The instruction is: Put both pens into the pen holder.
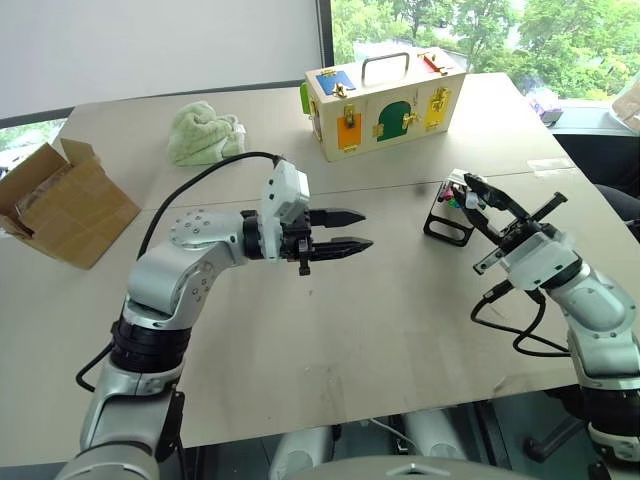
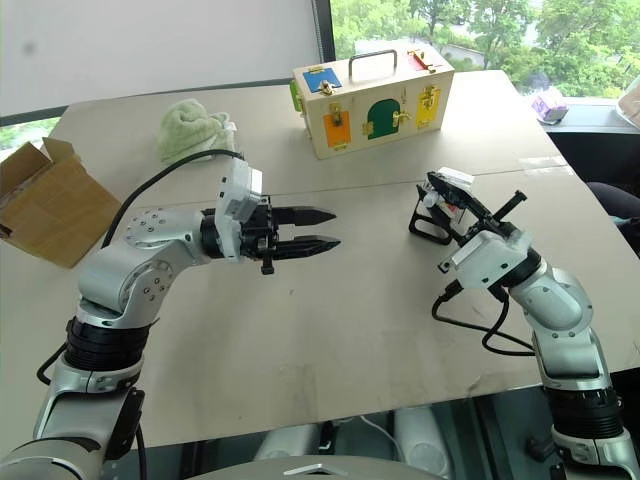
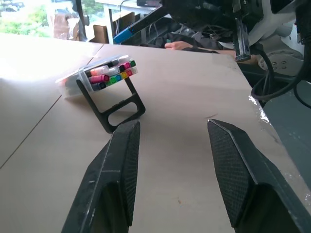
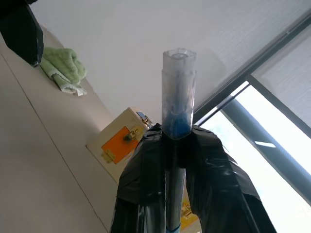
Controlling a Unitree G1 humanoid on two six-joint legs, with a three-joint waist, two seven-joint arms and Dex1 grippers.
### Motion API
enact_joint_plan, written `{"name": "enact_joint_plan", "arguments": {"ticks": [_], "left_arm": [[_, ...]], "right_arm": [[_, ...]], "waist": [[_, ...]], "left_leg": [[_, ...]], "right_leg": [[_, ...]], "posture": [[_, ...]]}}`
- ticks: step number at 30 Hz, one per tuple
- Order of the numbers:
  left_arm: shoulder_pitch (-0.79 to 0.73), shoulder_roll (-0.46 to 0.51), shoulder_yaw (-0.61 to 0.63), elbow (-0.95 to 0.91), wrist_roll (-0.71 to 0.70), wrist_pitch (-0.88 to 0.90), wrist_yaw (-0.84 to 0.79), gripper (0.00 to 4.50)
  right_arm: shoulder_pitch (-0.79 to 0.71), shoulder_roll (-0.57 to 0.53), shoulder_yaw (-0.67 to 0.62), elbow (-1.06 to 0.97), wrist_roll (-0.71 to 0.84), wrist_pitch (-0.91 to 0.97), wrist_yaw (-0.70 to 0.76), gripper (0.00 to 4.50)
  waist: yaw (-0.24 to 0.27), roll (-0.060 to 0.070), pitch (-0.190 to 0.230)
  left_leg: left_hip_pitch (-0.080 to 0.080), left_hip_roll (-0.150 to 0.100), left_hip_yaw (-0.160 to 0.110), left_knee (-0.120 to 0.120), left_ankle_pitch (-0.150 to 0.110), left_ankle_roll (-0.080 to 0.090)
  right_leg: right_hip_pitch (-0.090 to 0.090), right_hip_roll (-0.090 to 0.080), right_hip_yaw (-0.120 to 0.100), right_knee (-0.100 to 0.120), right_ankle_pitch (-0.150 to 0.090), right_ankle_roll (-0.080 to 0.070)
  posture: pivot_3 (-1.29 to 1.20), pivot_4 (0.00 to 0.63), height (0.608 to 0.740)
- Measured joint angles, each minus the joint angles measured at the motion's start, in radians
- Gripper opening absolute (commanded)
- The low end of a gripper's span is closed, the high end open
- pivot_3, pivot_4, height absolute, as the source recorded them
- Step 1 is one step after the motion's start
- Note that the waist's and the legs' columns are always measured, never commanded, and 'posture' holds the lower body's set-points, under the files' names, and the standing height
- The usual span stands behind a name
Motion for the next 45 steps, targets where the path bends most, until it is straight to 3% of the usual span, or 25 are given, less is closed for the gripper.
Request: {"name": "enact_joint_plan", "arguments": {"ticks": [22, 30, 32, 40, 45], "left_arm": [[-0.019, 0.021, 0.034, -0.052, -0.037, 0.1, 0.143, 2.24], [-0.029, 0.023, 0.033, -0.054, -0.036, 0.1, 0.148, 2.29], [-0.032, 0.023, 0.033, -0.054, -0.036, 0.1, 0.148, 2.29], [-0.032, 0.023, 0.033, -0.054, -0.035, 0.099, 0.162, 2.29], [0.064, 0.029, 0.034, -0.057, 0.007, 0.048, 0.175, 2.29]], "right_arm": [[-0.064, 0.016, 0.062, 0.173, -0.02, -0.097, -0.048, 0.14], [-0.11, 0.024, 0.063, 0.258, 0.001, -0.055, -0.053, 3.8], [-0.123, 0.024, 0.063, 0.277, 0.005, -0.056, -0.055, 4.44], [-0.127, 0.018, 0.063, 0.297, 0.006, -0.086, -0.059, 4.44], [-0.078, 0.019, 0.093, 0.223, 0.181, -0.044, 0.033, 4.44]], "waist": [[0.001, 0.0, 0.0], [0.0, 0.0, 0.0], [0.0, 0.0, 0.0], [0.0, 0.0, 0.0], [-0.003, 0.0, 0.0]], "left_leg": [[0.0, 0.0, 0.001, 0.0, 0.0, 0.0], [0.0, 0.0, 0.001, 0.0, 0.0, 0.0], [0.0, 0.0, 0.001, 0.0, 0.0, 0.0], [0.0, 0.0, 0.001, 0.0, 0.0, 0.0], [-0.001, 0.001, 0.001, 0.0, 0.0, 0.0]], "right_leg": [[0.0, 0.0, 0.001, -0.001, 0.0, 0.0], [0.0, 0.0, 0.001, -0.001, 0.0, 0.0], [0.0, 0.0, 0.001, -0.001, 0.0, 0.0], [0.0, 0.0, 0.001, -0.001, 0.0, 0.0], [0.0, 0.0, 0.001, -0.001, 0.0, 0.0]], "posture": [[0.0, 0.15, 0.74], [0.0, 0.15, 0.74], [0.0, 0.15, 0.74], [0.0, 0.15, 0.74], [0.0, 0.15, 0.74]]}}
